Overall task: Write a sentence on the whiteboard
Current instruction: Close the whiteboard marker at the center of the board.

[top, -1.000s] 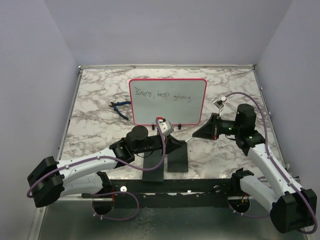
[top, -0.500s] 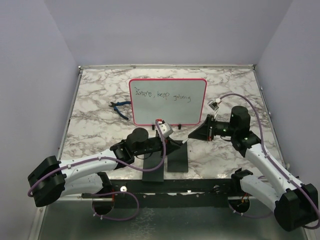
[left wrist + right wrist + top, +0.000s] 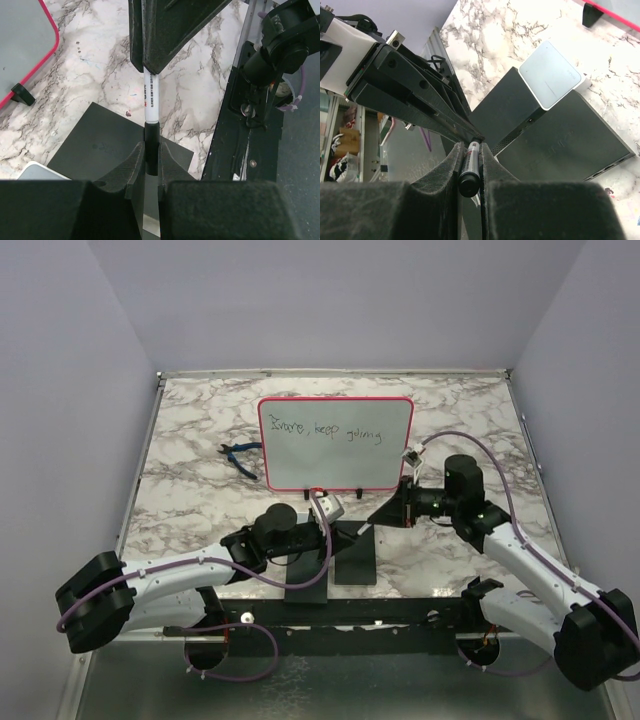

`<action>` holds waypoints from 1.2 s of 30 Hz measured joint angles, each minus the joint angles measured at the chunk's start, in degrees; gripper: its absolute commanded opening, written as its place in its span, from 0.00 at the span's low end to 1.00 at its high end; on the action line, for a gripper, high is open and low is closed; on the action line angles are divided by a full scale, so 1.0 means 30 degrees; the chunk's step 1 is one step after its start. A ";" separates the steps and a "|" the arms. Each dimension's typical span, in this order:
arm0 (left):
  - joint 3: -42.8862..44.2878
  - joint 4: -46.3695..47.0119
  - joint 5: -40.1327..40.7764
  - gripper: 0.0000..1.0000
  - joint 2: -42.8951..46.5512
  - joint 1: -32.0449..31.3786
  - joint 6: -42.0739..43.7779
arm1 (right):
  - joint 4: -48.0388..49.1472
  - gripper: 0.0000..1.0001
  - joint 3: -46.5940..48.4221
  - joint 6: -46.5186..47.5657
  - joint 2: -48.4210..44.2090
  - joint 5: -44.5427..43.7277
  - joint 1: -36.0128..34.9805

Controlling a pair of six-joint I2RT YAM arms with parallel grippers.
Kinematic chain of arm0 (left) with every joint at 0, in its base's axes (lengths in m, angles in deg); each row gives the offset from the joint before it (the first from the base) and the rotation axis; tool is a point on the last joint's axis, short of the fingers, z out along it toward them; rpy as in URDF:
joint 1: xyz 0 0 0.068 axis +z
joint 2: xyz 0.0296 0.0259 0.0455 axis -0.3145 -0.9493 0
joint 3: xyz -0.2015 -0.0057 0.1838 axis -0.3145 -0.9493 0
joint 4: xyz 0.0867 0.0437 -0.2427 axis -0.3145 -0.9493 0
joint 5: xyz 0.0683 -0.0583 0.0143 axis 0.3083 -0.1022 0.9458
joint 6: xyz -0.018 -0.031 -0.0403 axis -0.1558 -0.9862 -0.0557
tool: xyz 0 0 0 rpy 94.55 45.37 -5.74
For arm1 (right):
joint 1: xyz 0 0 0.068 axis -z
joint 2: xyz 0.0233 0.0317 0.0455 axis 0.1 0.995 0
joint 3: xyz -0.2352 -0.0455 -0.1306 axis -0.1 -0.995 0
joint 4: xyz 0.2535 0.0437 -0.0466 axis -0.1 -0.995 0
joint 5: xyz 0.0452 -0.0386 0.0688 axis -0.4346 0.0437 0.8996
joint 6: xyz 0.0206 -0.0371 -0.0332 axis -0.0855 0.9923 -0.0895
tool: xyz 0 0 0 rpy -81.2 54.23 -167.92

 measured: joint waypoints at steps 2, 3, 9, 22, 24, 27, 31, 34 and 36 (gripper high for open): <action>-0.0138 0.0058 0.0044 0.00 0.0007 -0.0044 0.0000 | 0.0007 0.01 -0.0080 0.0007 0.0015 -0.0168 -0.0189; -0.0226 0.0095 0.0066 0.00 0.0007 -0.0087 -0.0007 | 0.0022 0.01 -0.0146 -0.0007 0.0015 -0.0248 -0.0284; -0.0714 0.0102 0.0058 0.00 0.0007 -0.0138 -0.0007 | 0.0262 0.01 -0.0590 -0.0073 0.0029 -0.1348 -0.1239; -0.1537 0.0248 0.0058 0.00 -0.0015 -0.0219 0.0000 | 0.0168 0.01 -0.0736 0.0350 0.0546 -0.3096 -0.2878; -0.1588 0.0248 0.0051 0.00 -0.0073 -0.0226 0.0000 | -0.0146 0.01 -0.0648 0.0678 0.0590 -0.3322 -0.3060; -0.1588 0.0284 0.0051 0.00 -0.0284 -0.0262 0.0000 | -0.0670 0.01 -0.0372 0.1209 0.0743 -0.3606 -0.3330; -0.1756 0.0306 0.0051 0.00 -0.0444 -0.0335 0.0015 | -0.0976 0.01 -0.0335 0.1545 0.0867 -0.4240 -0.3912; -0.1880 0.0306 0.0029 0.00 -0.0678 -0.0350 0.0007 | -0.1049 0.01 -0.0328 0.1734 0.1027 -0.4889 -0.4488; -0.1960 0.0328 0.0029 0.00 -0.0765 -0.0350 0.0015 | -0.1078 0.01 -0.0284 0.1800 0.1158 -0.5289 -0.4809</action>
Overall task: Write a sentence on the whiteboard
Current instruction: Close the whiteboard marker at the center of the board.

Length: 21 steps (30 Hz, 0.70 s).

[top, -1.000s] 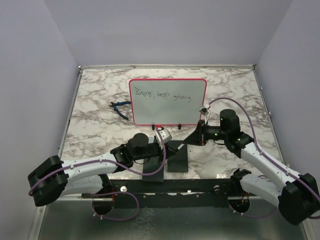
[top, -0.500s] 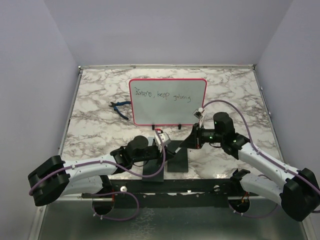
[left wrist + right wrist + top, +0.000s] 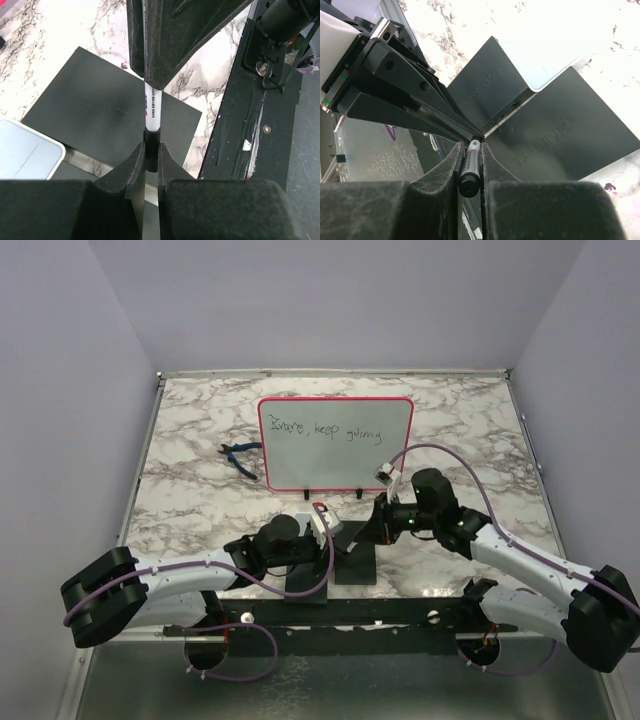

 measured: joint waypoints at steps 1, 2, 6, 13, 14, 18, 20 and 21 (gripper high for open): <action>-0.0044 0.0007 0.0000 0.00 -0.0007 0.0000 0.0000 | -0.0007 0.01 0.0036 0.0022 0.0058 -0.0175 -0.0138; -0.0117 0.0066 0.0022 0.00 -0.0007 0.0000 0.0007 | -0.0015 0.01 0.0080 0.0058 0.0131 -0.0313 -0.0270; -0.0313 0.0095 0.0029 0.00 -0.0007 0.0000 0.0087 | -0.0015 0.01 0.0219 0.0146 0.0481 -0.0831 -0.0838; -0.0787 0.0109 0.0036 0.00 -0.0007 -0.0124 0.0146 | 0.0015 0.01 0.0277 0.0197 0.1093 -0.1566 -0.1792; -0.0801 0.0102 0.0036 0.00 -0.0007 -0.0131 0.0146 | 0.0029 0.01 0.0277 0.0197 0.1115 -0.1661 -0.1902; -0.0860 0.0080 0.0044 0.00 0.0000 -0.0160 0.0146 | 0.0095 0.01 0.0277 0.0175 0.1217 -0.2047 -0.2222; -0.0867 -0.0022 0.0044 0.00 -0.0007 -0.0160 0.0146 | 0.0160 0.01 0.0277 0.0138 0.1341 -0.2244 -0.2412; -0.0867 -0.0066 0.0044 0.00 -0.0007 -0.0160 0.0146 | 0.0240 0.01 0.0277 0.0124 0.1435 -0.2324 -0.2506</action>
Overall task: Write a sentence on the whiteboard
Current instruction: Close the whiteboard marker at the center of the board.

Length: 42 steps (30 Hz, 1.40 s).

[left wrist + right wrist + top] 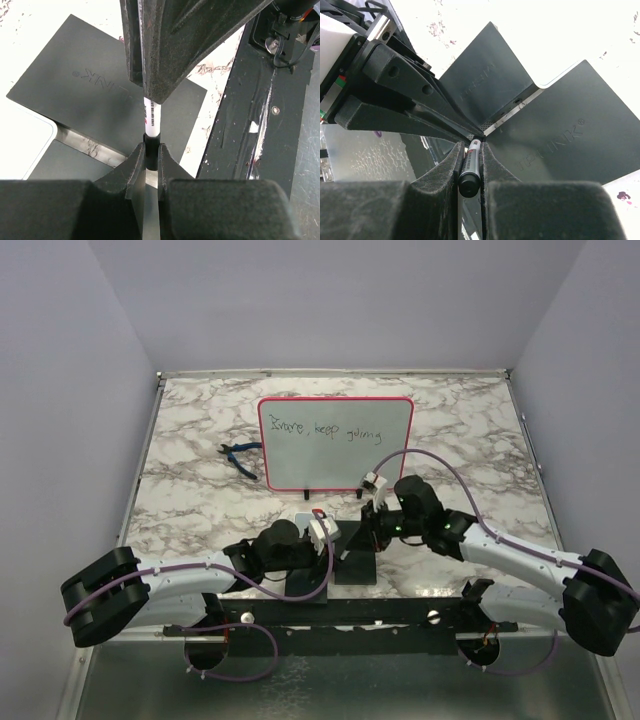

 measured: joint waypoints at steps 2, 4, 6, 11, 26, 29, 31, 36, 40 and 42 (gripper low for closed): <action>-0.0029 -0.0109 0.0015 0.00 0.0000 0.0000 0.0058 | 0.0168 0.01 0.0000 -0.0022 0.0211 -0.0160 -0.0211; -0.0066 -0.0146 0.0015 0.00 0.0000 0.0000 0.0131 | 0.0342 0.01 -0.0007 -0.0036 0.0452 -0.0350 -0.0423; -0.0095 -0.0182 0.0015 0.00 0.0000 0.0000 0.0182 | 0.0364 0.01 0.0000 -0.0051 0.0510 -0.0415 -0.0546; -0.0189 -0.0197 0.0015 0.00 0.0000 0.0000 0.0204 | 0.0590 0.01 -0.0036 -0.0240 0.0699 -0.0874 -0.1013; -0.0211 0.0954 -0.0211 0.00 0.0117 0.0036 0.0204 | -0.2674 0.01 0.1603 -0.0372 -0.0525 -0.3832 -0.2098; 0.0022 0.1013 -0.0160 0.00 0.0168 0.0058 0.0357 | -0.3701 0.01 0.2339 -0.0146 -0.0576 -0.4335 -0.2193; 0.0189 0.1020 -0.0095 0.00 0.0095 0.0058 0.0568 | -0.4277 0.01 0.2739 0.0058 -0.0576 -0.4619 -0.2208; 0.0678 0.1960 0.0146 0.00 -0.1078 0.0058 0.1078 | -0.5574 0.01 0.3519 0.0831 -0.0568 -0.5537 -0.2215; 0.0758 0.3439 0.0262 0.00 -0.2178 0.0058 0.1173 | -0.6353 0.01 0.3912 0.1362 -0.0568 -0.6295 -0.2244; 0.0758 0.4022 0.0372 0.00 -0.2557 0.0058 0.1217 | -0.6615 0.01 0.4044 0.1566 -0.0568 -0.6761 -0.2317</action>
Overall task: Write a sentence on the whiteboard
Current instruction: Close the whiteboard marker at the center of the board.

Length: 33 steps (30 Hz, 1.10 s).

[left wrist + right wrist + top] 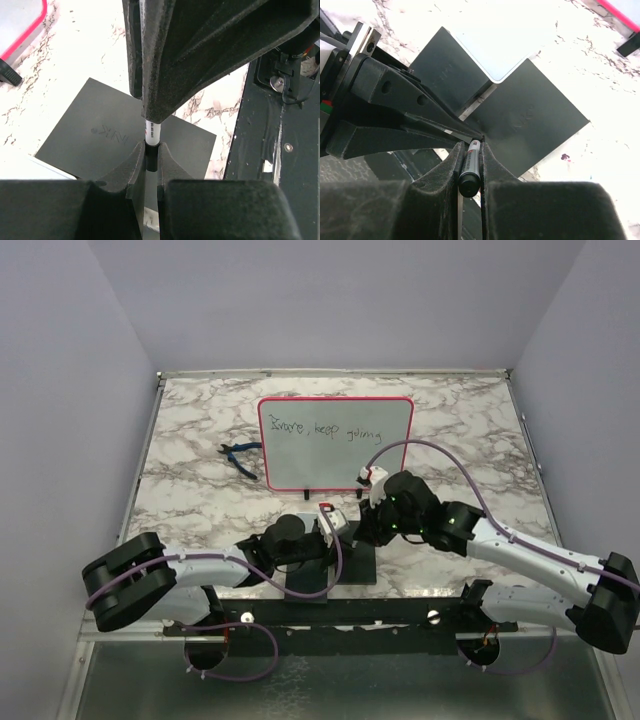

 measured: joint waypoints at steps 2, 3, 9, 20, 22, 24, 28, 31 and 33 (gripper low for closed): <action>0.0000 0.0656 0.0109 0.00 -0.0466 0.0000 0.0058 | -0.0138 0.01 0.0073 0.0153 0.0000 -0.0554 -0.0182; 0.0000 0.0874 0.0153 0.00 -0.0670 0.0000 0.0080 | -0.0189 0.01 0.0087 0.0226 0.0000 -0.0874 -0.0328; -0.0080 0.2477 0.0270 0.00 -0.2091 -0.0073 0.0248 | -0.0583 0.01 0.0291 0.0583 0.0401 -0.3271 -0.1698; -0.1005 0.4255 0.0801 0.00 -0.2973 -0.0328 0.0393 | -0.0896 0.01 0.0823 -0.0495 0.1872 -0.7009 -0.4226; -0.1195 0.4619 0.0925 0.00 -0.3009 -0.0372 0.0423 | -0.1042 0.01 0.0933 -0.1042 0.2040 -0.7708 -0.4590; -0.1290 0.4794 0.1056 0.04 -0.3024 -0.0408 0.0430 | -0.1049 0.01 0.0954 -0.1545 0.2113 -0.8276 -0.4867; -0.1428 0.5085 0.1348 0.21 -0.3060 -0.0546 0.0452 | -0.1209 0.01 0.1005 -0.2492 0.2302 -0.9435 -0.5457; -0.1676 0.5406 0.1654 0.34 -0.3009 -0.0605 0.0444 | -0.1450 0.01 0.1224 -0.3118 0.2630 -1.0207 -0.5880; -0.1902 0.5508 0.1945 0.39 -0.2747 -0.0612 0.0488 | -0.1486 0.01 0.1341 -0.3504 0.2769 -1.0477 -0.6127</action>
